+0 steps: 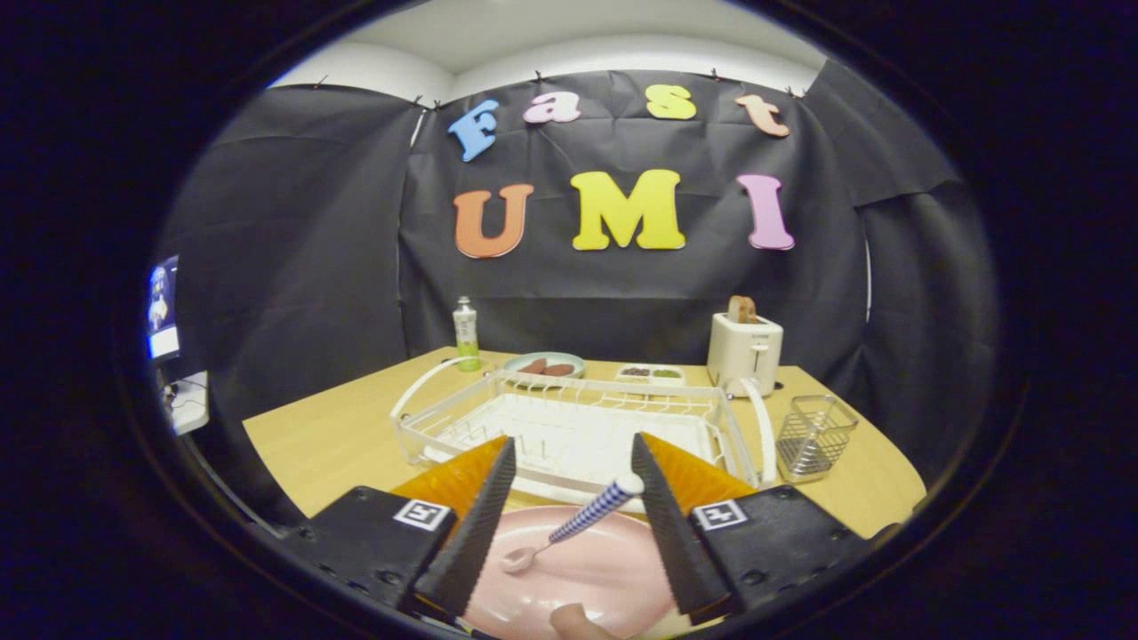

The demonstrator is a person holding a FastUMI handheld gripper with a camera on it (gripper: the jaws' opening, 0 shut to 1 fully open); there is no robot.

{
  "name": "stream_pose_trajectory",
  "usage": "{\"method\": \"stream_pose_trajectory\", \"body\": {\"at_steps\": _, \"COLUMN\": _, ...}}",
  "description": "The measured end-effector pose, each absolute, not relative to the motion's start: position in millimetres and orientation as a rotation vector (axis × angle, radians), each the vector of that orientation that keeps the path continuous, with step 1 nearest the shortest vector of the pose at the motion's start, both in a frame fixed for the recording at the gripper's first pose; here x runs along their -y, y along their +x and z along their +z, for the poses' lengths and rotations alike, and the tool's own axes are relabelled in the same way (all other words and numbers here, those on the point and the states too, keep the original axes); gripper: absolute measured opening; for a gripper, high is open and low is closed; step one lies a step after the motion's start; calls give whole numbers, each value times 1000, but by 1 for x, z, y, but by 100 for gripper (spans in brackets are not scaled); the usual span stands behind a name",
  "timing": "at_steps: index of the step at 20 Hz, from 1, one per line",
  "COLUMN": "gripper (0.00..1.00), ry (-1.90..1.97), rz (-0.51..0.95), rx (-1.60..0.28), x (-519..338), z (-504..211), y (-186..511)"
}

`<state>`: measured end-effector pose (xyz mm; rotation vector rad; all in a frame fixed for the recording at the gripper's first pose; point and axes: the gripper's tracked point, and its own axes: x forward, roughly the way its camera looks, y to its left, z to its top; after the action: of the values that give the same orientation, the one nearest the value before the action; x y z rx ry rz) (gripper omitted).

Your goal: Take the plate from the dish rack, then take the spoon from the basket and place it into the plate.

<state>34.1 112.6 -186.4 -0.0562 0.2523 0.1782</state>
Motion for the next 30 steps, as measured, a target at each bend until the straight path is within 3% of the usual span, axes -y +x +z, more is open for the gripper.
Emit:
{"method": "stream_pose_trajectory", "body": {"at_steps": 1, "gripper": 100, "ry": -32, "rz": 165, "rx": -246, "x": -107, "z": -182, "y": 30}}
{"method": "stream_pose_trajectory", "body": {"at_steps": 15, "gripper": 100, "ry": 44, "rz": -87, "rx": -136, "x": 3, "z": -112, "y": -1}}
{"method": "stream_pose_trajectory", "body": {"at_steps": 30, "gripper": 100, "ry": 1, "rz": -131, "rx": -144, "x": 38, "z": -105, "y": -27}}
